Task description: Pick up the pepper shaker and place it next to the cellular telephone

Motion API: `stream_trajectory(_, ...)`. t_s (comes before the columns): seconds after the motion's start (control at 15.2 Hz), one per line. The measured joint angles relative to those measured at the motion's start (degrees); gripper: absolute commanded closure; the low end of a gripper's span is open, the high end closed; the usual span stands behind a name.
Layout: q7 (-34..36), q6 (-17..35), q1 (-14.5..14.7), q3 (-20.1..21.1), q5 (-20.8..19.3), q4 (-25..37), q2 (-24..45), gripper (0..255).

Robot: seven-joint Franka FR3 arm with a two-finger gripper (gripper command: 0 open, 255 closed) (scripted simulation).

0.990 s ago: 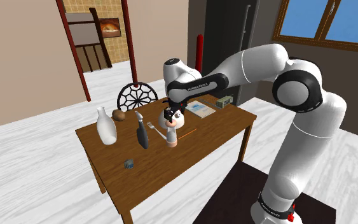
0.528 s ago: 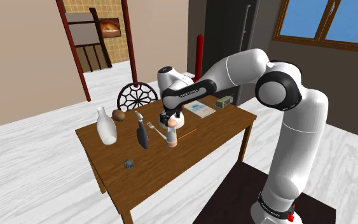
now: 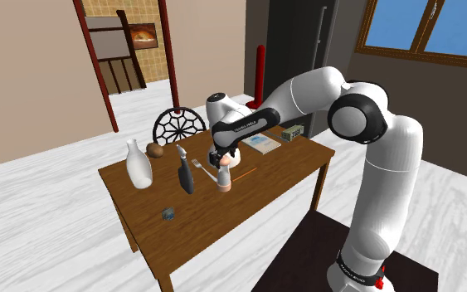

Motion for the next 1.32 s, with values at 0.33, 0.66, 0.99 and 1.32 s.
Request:
stream_trajectory(0.33, 0.0, 0.0, 0.0, 0.0, 0.0, 0.0, 0.0, 255)
stream_trajectory(0.66, 0.0, 0.0, 0.0, 0.0, 0.0, 0.0, 0.0, 255)
stream_trajectory(0.99, -0.2, -0.7, 0.0, 0.0, 0.1, 0.5, -0.2, 255)
stream_trajectory(1.32, -1.1, -4.0, 0.0, 0.1, 0.8, 2.4, -1.8, 255)
